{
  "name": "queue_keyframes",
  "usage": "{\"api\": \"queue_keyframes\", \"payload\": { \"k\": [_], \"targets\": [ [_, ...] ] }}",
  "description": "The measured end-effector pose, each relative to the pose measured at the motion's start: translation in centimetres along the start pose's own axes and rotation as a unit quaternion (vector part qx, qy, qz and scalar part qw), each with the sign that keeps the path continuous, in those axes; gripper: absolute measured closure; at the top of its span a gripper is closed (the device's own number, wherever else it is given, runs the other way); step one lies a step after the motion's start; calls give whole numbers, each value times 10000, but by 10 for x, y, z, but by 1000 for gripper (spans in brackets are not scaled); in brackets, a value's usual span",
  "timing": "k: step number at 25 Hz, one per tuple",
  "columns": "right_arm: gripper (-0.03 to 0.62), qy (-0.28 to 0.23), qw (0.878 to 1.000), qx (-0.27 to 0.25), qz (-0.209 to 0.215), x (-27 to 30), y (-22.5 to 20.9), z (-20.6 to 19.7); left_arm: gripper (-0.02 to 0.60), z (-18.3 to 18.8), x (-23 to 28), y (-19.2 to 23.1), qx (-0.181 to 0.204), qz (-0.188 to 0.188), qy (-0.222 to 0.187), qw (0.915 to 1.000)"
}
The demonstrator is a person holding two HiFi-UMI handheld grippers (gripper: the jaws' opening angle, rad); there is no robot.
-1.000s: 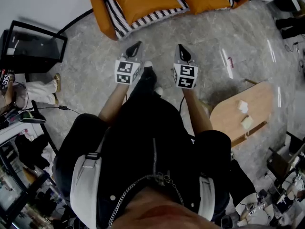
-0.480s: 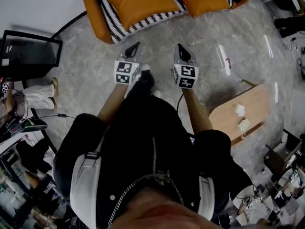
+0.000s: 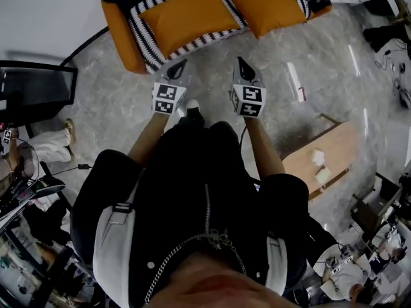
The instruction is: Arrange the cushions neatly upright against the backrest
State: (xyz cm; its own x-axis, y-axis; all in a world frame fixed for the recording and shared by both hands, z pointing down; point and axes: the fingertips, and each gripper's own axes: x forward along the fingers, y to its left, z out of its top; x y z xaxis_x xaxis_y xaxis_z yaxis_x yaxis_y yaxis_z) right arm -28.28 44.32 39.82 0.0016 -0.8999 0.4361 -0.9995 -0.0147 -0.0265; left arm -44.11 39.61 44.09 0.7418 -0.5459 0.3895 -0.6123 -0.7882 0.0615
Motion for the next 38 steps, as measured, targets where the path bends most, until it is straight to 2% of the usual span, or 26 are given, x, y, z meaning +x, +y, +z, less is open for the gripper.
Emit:
{"api": "queue_keyframes", "payload": {
  "k": [4, 8, 11, 14, 20, 27, 30, 38],
  "targets": [
    [591, 80, 10000, -41, 15, 25, -7, 9, 572, 4, 20, 17, -71, 0, 78, 9999],
    [591, 219, 9997, 21, 79, 64, -34, 12, 572, 0, 56, 30, -204, 78, 254, 9994],
    [591, 269, 9991, 58, 326, 88, -41, 8, 572, 3, 70, 35, -313, 241, 238, 9989],
    [591, 327, 9966, -151, 736, 135, -47, 10, 572, 9, 95, 50, -354, 547, 312, 9974],
    [591, 190, 9847, -698, 1584, 234, -56, 66, 572, 34, 154, 89, -498, 1017, 335, 9930],
    [591, 526, 9589, -1093, 2565, 298, -60, 77, 572, 57, 198, 122, -859, 1762, 420, 9797],
    [591, 636, 9524, -1116, 2766, 316, -60, 74, 572, 55, 204, 131, -971, 1957, 499, 9746],
    [591, 859, 9465, -1093, 2913, 342, -59, 66, 572, 29, 212, 147, -1270, 2011, 782, 9681]
  ]
}}
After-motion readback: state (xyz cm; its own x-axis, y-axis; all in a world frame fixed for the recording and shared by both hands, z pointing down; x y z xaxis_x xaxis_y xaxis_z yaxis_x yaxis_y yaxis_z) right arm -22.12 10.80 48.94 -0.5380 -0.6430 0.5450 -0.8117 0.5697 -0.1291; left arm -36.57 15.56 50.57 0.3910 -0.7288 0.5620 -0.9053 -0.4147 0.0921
